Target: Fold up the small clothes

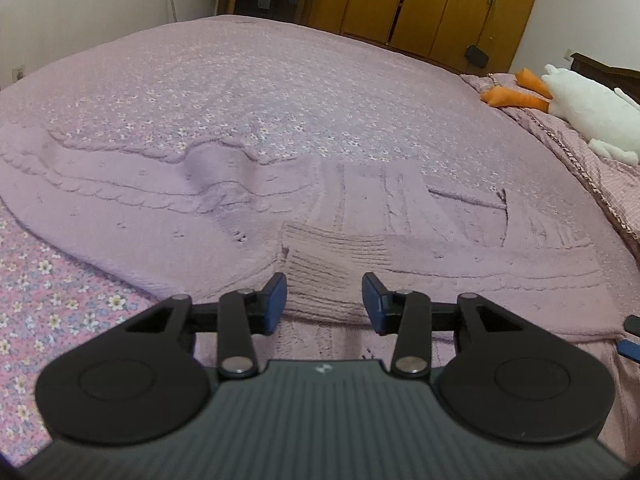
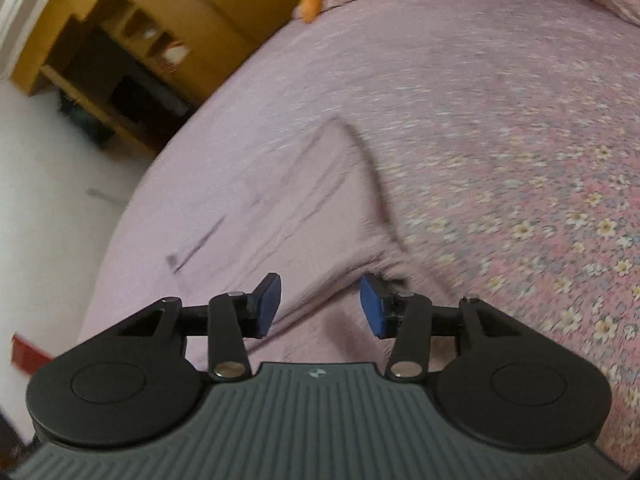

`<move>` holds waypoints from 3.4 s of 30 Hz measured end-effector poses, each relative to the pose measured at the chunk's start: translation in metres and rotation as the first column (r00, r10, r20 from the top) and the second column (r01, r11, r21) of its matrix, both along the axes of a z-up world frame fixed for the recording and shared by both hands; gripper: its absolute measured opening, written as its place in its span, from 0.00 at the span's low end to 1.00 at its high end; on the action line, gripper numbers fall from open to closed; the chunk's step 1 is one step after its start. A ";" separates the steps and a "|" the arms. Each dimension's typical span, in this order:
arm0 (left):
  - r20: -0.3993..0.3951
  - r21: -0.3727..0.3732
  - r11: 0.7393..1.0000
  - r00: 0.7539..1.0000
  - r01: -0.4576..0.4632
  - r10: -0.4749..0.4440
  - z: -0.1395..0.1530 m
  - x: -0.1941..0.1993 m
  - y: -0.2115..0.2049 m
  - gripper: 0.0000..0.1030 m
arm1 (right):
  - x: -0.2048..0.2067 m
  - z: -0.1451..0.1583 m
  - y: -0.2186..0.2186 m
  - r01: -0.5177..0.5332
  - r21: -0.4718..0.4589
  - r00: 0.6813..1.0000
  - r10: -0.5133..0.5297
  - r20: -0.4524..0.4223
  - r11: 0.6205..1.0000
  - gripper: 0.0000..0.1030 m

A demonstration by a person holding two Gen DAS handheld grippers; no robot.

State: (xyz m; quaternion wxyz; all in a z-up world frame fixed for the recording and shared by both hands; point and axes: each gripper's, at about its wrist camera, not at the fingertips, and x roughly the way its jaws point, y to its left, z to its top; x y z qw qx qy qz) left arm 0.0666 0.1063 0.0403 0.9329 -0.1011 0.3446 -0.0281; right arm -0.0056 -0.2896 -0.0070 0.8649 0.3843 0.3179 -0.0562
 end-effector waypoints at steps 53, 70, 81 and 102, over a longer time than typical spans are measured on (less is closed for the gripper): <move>-0.133 0.018 0.903 0.894 -0.430 0.429 -0.012 0.035 0.191 0.58 | -0.046 0.010 0.082 -0.204 -0.415 0.979 0.176 -0.107 0.887 0.80; -0.015 0.039 0.861 0.861 -0.508 0.509 -0.020 0.066 0.205 0.13 | -0.051 0.007 0.084 -0.233 -0.418 0.973 0.206 -0.109 0.878 0.84; 0.273 0.026 0.933 0.901 -0.358 0.338 0.066 0.008 0.148 0.13 | -0.053 0.016 0.066 -0.209 -0.320 0.978 0.193 -0.083 0.924 0.84; 0.189 -0.012 0.992 0.975 0.124 -0.120 0.045 0.014 -0.077 0.13 | -0.078 0.008 0.055 -0.190 -0.274 0.982 0.187 -0.036 0.943 0.84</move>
